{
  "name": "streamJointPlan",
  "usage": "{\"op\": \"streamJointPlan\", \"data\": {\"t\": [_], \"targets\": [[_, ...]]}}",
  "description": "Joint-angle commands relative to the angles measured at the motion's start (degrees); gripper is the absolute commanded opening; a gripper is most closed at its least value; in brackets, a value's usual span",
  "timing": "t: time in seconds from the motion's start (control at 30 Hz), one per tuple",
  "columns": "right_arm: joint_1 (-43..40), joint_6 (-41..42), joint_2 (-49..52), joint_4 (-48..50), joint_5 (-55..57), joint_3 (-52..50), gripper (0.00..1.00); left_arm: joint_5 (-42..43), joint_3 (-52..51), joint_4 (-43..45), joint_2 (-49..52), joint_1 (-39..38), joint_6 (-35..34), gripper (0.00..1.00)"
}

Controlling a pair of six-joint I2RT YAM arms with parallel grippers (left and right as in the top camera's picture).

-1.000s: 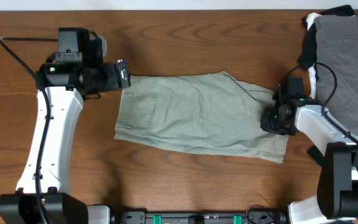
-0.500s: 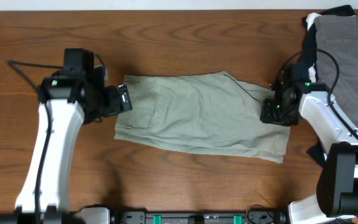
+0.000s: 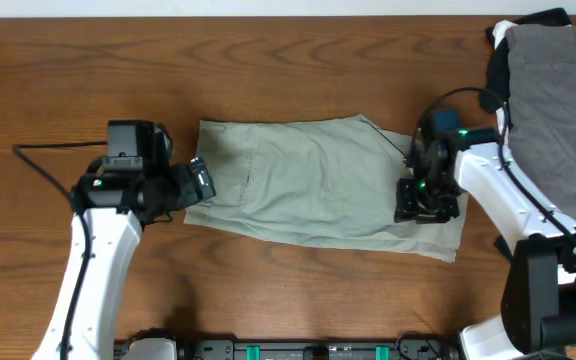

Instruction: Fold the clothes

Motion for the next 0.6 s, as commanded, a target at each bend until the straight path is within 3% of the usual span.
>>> {"op": "streamJointPlan", "data": {"t": [0.0, 0.3, 0.57], "targets": [[0.9, 11.63, 0.24, 0.17, 2.93, 0.15, 0.43, 0.55, 0.11, 1.29, 2.36, 0.26, -0.98, 0.98], [1.25, 27.32, 0.24, -1.4, -3.8, 0.13, 0.51, 0.55, 0.11, 1.81, 8.87, 0.26, -0.96, 0.98], [4.66, 39.04, 0.24, -5.38, -3.26, 0.09, 0.46, 0.57, 0.11, 2.03, 10.84, 0.26, -0.98, 0.98]]}}
